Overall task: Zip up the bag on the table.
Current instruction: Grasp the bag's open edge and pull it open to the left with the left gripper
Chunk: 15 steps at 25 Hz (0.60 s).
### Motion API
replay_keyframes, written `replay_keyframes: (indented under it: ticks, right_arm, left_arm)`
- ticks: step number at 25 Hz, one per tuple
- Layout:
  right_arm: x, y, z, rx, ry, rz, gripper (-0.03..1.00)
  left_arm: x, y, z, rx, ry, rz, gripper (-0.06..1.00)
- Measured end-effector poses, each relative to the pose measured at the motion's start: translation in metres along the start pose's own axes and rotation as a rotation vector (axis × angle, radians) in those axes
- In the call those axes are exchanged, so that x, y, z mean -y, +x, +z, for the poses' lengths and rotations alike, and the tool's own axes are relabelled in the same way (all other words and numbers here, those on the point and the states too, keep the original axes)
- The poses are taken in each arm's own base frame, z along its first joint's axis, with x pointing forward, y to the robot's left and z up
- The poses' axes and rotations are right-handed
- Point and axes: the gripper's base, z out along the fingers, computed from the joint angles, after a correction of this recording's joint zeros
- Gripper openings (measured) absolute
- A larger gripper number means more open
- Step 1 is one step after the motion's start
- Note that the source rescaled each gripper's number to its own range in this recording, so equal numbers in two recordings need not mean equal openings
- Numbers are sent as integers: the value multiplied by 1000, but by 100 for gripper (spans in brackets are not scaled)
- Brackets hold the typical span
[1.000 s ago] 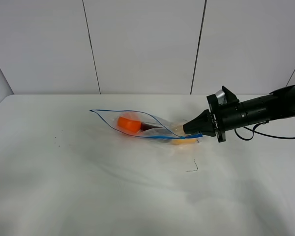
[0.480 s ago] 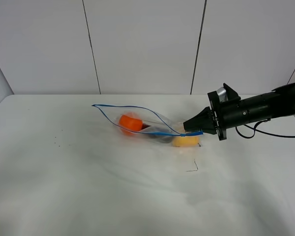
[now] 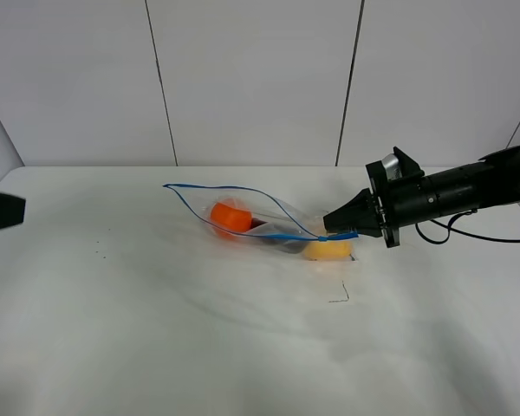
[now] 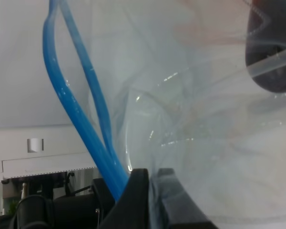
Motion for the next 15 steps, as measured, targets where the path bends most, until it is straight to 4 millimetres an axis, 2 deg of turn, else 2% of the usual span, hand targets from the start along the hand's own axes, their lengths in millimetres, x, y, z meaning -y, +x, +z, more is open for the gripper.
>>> replay_keyframes:
  ticks: [2,6,11,15]
  right_arm:
    - [0,0,0,0,0,0,0]
    - [0,0,0,0,0,0,0]
    - [0,0,0,0,0,0,0]
    - [0,0,0,5,-4,2,0]
  left_arm:
    - [-5,-20,5,-2,2,52,94]
    - [-1,-40,15,25,24,179,94]
    - [27,-50,34,55,45,396,94]
    - [61,-51,66,10,-1,604,94]
